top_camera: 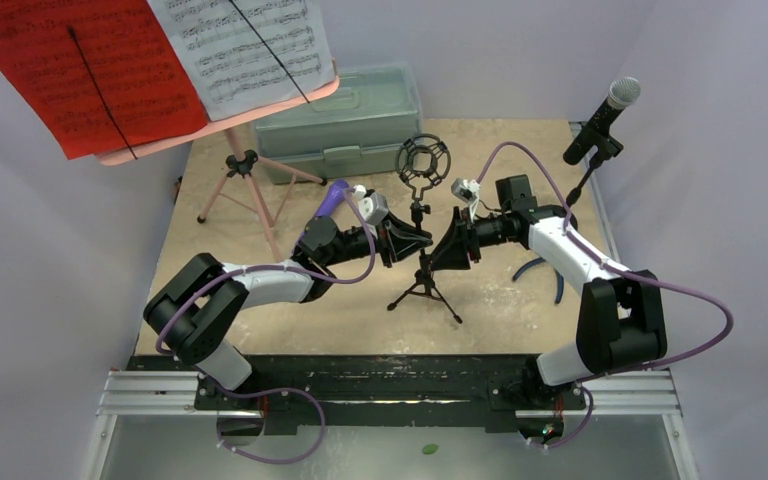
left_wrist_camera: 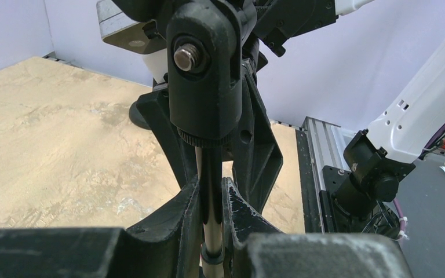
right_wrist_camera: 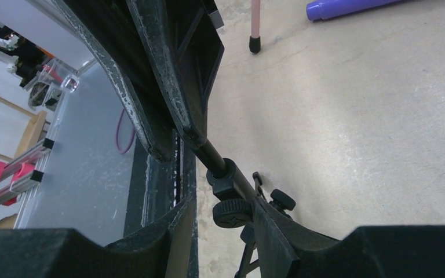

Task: Pack up the instrument practice props
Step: Unscrew the knob on the microphone stand.

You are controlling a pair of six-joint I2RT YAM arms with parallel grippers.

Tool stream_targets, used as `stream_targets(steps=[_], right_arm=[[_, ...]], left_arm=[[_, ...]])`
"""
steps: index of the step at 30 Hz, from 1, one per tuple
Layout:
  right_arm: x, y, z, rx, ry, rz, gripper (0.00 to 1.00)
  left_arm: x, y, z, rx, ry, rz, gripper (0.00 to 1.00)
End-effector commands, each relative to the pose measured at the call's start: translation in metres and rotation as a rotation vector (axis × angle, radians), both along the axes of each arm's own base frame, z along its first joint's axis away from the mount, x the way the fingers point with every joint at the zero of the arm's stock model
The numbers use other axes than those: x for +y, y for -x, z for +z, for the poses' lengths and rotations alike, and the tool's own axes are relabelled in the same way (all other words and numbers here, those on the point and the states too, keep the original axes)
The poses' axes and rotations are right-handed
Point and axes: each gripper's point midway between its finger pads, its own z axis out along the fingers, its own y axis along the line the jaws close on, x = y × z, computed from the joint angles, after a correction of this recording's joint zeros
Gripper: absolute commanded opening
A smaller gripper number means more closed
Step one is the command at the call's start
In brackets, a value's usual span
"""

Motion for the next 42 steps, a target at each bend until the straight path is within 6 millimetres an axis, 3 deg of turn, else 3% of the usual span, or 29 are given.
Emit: stream_targets(steps=[1,8,15,22,26,32,42], right_arm=[[0.002,-0.003,0.019,-0.074,-0.031,0.021,0.45],[0.001,-0.003,0.019,-0.102,-0.027,0.030,0.36],[-0.003,-0.002,0.014,-0.158,0.012,0.041,0.34],[-0.009,0.009,0.011,-0.308,0.033,0.128,0.03],[-0.010,0.012,0.005,-0.482,0.078,0.195,0.00],[-0.003,-0.018,0.005,-0.806,0.227,0.134,0.00],[-0.021,-0.046,0.008,-0.972,0.391,-0.012,0.00]], left_arm=[[0.002,0.005,0.024,-0.078,0.052,-0.010,0.00],[0.001,0.006,0.024,-0.079,0.053,-0.012,0.00],[0.002,0.006,0.024,-0.079,0.051,-0.011,0.00],[0.002,0.006,0.024,-0.075,0.056,-0.012,0.00],[0.001,0.007,0.024,-0.067,0.063,-0.020,0.00],[0.000,0.007,0.022,-0.054,0.068,-0.029,0.00],[0.000,0.006,0.020,-0.044,0.068,-0.024,0.00]])
